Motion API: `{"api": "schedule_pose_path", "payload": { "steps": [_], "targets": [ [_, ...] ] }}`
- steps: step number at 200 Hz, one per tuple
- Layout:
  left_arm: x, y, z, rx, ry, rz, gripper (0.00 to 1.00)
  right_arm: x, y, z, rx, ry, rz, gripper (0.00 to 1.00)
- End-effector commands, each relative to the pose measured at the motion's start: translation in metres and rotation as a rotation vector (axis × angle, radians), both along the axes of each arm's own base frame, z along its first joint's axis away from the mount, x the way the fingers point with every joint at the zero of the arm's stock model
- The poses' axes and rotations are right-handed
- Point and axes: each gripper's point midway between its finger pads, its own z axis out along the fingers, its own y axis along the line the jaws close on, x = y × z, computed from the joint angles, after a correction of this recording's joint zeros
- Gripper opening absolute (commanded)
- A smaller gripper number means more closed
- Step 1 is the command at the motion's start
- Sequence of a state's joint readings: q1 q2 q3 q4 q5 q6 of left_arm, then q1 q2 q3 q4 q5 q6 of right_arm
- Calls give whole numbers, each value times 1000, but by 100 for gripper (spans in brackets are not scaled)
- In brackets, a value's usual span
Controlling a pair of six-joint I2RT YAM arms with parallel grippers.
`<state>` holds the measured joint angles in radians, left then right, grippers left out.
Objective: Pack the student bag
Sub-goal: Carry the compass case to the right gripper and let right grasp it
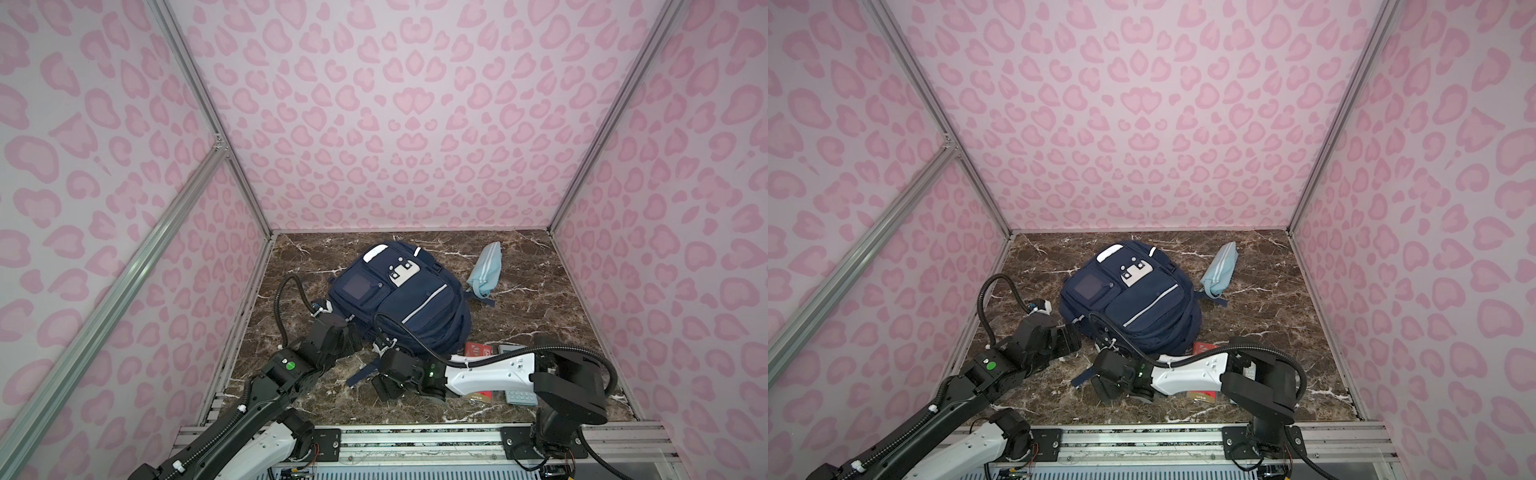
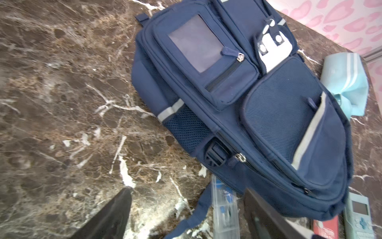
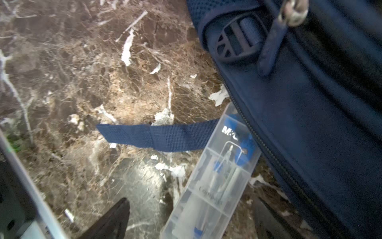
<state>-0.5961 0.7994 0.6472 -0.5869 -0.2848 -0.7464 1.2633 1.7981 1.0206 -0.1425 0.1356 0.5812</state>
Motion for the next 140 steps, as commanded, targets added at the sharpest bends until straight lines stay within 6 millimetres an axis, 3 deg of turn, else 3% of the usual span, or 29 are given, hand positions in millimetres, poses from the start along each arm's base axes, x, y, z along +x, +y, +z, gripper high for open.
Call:
{"api": "schedule_pose_path", "payload": {
  "steps": [1,43,70,110,140],
  "targets": [
    [-2,1,-5,33,18,-37,87,4,-13,-16,-102,1,-47,84],
    [3,-6,-13,11,18,-52,87,9,-24,-33,-187,10,-116,77],
    [9,-10,-3,-1,-29,-67,86,8,-21,-38,-194,25,-103,59],
    [24,-27,19,15,-93,-158,87,6,-19,-5,-64,-5,-78,46],
    [37,-55,38,2,-121,-287,83,0,-38,25,-38,-31,-85,45]
  ]
}}
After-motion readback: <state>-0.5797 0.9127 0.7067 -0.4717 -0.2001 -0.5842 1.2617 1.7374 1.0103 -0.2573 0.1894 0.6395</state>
